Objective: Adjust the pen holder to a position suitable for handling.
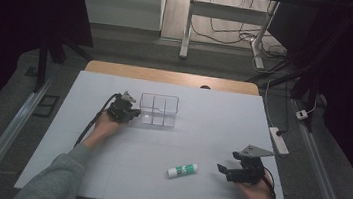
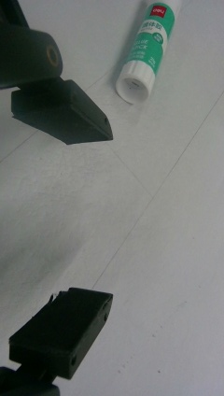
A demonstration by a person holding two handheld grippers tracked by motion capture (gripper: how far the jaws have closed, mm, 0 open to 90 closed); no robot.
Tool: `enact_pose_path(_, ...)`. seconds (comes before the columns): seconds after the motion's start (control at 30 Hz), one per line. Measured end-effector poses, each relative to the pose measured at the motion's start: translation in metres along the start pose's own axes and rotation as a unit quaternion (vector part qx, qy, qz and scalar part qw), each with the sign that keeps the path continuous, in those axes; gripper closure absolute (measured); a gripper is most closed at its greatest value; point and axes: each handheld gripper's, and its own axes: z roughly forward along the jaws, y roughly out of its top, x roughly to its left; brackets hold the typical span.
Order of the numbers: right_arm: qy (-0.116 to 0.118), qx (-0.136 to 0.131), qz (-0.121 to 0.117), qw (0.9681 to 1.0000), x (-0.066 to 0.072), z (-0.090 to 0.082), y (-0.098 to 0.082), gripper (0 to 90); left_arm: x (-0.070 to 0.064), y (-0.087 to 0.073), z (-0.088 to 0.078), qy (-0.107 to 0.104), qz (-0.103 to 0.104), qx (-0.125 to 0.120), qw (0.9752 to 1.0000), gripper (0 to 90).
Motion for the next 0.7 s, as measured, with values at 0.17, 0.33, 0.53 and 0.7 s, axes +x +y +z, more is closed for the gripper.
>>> enact_pose_path(0.17,-0.001,0.003,-0.001,1.0000,0.000,0.001,0.000,18.0,-0.005,0.004,0.004,-0.004,0.005,-0.001,1.0000,89.2)
enact_pose_path(0.33,-0.002,0.005,-0.001,1.0000,0.001,0.001,0.000,18.0,-0.009,0.010,0.008,-0.009,0.013,-0.001,0.9999,89.2)
enact_pose_path(0.53,0.000,0.003,0.000,1.0000,0.000,0.001,-0.001,18.1,-0.017,0.016,0.015,-0.016,0.022,-0.003,0.9996,89.2)
enact_pose_path(0.7,0.001,0.004,0.000,1.0000,0.000,0.001,-0.002,18.1,-0.022,0.021,0.019,-0.021,0.031,-0.002,0.9993,89.1)
